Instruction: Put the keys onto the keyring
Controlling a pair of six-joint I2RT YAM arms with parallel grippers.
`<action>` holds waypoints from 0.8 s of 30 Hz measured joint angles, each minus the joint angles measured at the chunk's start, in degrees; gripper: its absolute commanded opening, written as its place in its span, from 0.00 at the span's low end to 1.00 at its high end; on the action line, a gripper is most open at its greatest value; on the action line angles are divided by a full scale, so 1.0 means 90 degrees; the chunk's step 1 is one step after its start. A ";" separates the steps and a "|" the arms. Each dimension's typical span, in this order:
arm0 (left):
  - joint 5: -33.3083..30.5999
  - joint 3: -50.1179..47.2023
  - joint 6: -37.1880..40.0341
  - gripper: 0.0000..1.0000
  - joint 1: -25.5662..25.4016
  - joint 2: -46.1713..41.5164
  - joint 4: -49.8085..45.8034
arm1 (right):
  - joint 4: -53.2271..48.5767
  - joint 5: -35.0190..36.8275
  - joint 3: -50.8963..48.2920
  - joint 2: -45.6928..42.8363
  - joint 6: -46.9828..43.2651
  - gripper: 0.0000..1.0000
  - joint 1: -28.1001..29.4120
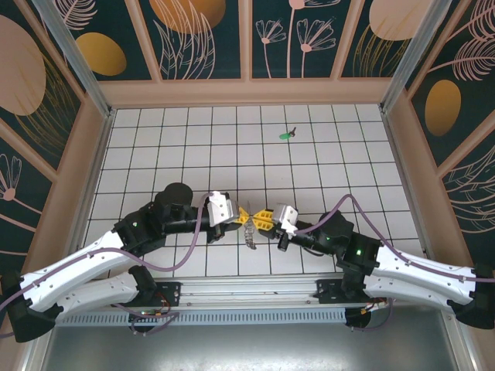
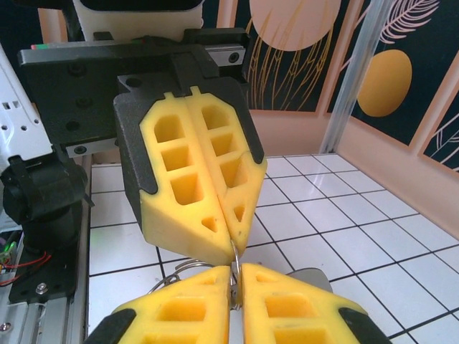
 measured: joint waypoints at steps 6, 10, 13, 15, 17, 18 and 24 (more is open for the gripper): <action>-0.0126 -0.0002 0.0056 0.00 0.0029 -0.0080 -0.0202 | -0.0267 -0.0384 0.0313 0.0425 0.0027 0.04 -0.0095; -0.0214 -0.0002 0.0073 0.00 0.0039 -0.0131 -0.0406 | -0.0418 -0.0602 0.0444 0.0614 0.0029 0.03 -0.0136; -0.0199 -0.0007 0.0075 0.00 0.0036 -0.0136 -0.0483 | -0.0498 -0.0801 0.0478 0.0631 0.0032 0.03 -0.0192; -0.0172 -0.0010 0.0075 0.00 0.0034 -0.0136 -0.0483 | -0.0525 -0.0974 0.0498 0.0631 0.0053 0.03 -0.0250; -0.0151 -0.0010 0.0078 0.00 0.0032 -0.0136 -0.0481 | -0.0578 -0.1178 0.0529 0.0636 0.0083 0.04 -0.0333; -0.0148 -0.0010 0.0083 0.00 0.0032 -0.0136 -0.0483 | -0.0595 -0.1270 0.0549 0.0648 0.0097 0.05 -0.0372; -0.0143 -0.0012 0.0121 0.00 0.0032 -0.0136 -0.0481 | -0.0692 -0.1749 0.0726 0.0848 0.0119 0.17 -0.0515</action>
